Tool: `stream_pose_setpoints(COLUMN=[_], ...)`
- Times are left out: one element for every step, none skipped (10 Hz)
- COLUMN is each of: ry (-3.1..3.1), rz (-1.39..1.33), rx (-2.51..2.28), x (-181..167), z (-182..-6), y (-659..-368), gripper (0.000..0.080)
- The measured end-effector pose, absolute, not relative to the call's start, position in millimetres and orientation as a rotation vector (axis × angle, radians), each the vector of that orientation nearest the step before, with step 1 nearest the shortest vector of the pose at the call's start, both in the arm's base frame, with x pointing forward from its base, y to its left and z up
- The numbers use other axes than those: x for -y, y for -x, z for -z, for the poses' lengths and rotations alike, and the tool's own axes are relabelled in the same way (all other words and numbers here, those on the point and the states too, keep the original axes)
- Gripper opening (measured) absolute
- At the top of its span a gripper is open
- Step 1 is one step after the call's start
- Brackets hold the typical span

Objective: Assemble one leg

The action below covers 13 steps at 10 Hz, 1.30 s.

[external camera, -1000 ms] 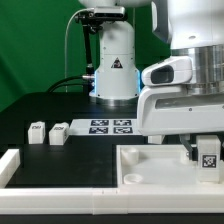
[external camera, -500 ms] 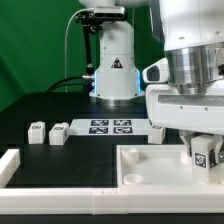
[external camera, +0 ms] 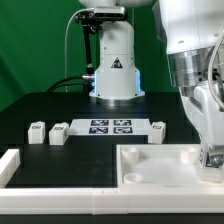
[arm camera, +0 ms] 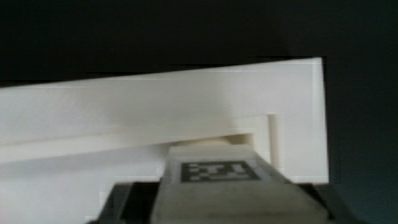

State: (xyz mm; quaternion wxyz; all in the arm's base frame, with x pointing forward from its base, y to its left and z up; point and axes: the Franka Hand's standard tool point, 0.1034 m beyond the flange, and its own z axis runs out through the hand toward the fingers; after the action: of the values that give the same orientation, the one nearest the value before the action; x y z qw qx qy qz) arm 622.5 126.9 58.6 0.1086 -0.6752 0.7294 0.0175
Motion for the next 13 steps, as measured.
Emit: stream_pose_setpoints(ry=[1.971,1.983,2.033,2.033,2.063,2.186,2.299,2.469,2.581,2.682,2.75,2.812,2.885], rz=[-0.055,-0.054,-0.047,-0.048,-0.046,-0.027,-0.01,0.028,0.053,0.077,0.094,0.11,0.131], rx=[-2.158,-2.144,-2.097,-2.095,-2.066,-1.939,-1.808,-1.592,-1.418,-1.236,-1.091,-0.948,-0.774], x=[-126.9,-126.6,-126.8,-127.4,-128.7,-129.6,-131.2,-131.4,-129.7,-126.9,-125.3,-124.9,-126.1], z=[-58.6,-58.5,-58.4,-58.4,-58.3,-58.1,-58.3,-59.0,-58.7,-58.3,-57.9,-57.9,-57.9], y=[-622.5,-622.6,-622.4,-622.3,-621.9,-621.4,-621.1,-621.8,-622.3,-622.8,-623.4,-623.9,-623.7], gripper=[0.029,0.029,0.029,0.047,0.0587,0.0587,0.0637,0.0646,0.0646,0.0646,0.0649,0.0649,0.0649])
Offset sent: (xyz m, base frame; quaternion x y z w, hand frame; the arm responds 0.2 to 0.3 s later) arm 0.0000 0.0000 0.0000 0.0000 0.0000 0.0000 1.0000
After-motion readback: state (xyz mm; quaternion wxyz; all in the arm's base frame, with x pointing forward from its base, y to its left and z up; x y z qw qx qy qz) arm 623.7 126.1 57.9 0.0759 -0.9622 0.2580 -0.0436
